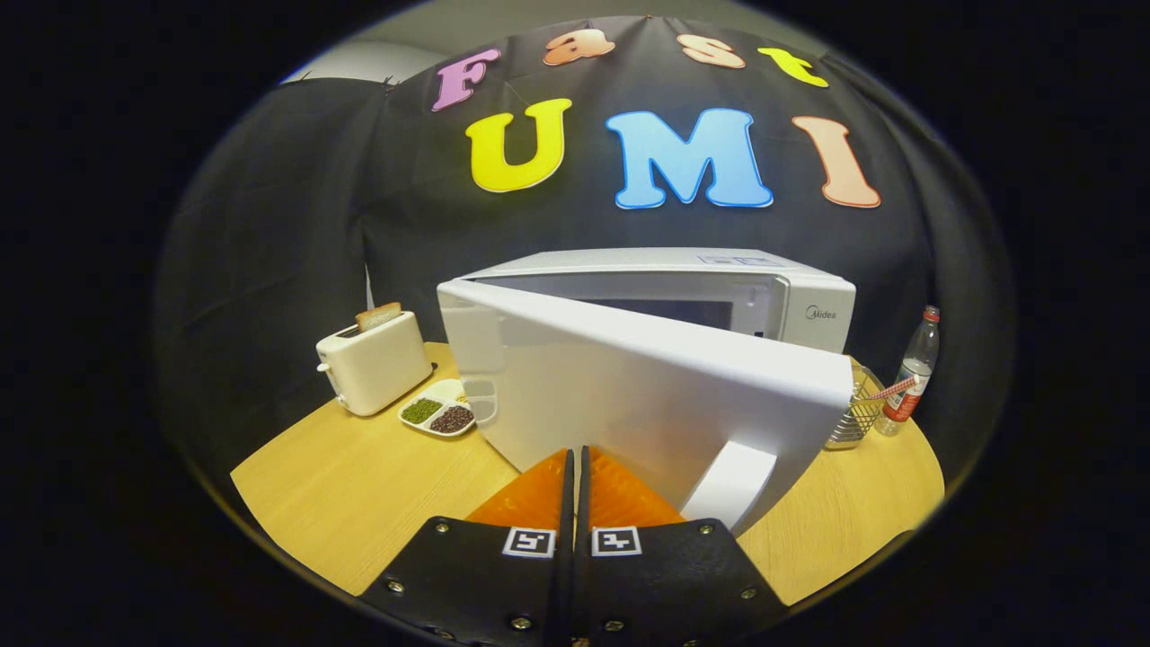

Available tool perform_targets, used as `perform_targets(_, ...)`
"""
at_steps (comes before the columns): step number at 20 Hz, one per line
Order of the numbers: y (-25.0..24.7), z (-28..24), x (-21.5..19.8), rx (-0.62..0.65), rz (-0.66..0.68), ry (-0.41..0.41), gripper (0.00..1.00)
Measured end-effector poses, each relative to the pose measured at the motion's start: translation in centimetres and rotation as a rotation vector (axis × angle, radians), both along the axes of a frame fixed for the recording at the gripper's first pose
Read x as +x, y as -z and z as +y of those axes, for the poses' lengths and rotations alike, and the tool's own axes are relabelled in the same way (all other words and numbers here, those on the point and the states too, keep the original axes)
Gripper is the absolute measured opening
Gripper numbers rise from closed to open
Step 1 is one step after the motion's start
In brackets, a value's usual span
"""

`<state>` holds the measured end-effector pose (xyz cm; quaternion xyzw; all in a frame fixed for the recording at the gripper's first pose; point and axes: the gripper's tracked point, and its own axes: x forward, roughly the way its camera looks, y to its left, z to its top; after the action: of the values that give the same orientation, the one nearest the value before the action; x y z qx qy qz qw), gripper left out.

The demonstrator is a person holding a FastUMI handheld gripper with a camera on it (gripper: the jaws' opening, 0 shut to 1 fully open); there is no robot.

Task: Open the microwave, put the food inside, and close the microwave door.

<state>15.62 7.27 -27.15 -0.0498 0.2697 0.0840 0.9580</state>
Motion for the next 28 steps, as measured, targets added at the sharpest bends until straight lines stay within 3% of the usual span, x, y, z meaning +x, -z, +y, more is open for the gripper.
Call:
perform_targets(18,-0.2,-5.2,9.5,0.009,-0.052,0.135,0.01)
perform_targets(28,-0.1,-5.8,10.6,0.017,-0.074,0.164,0.01)
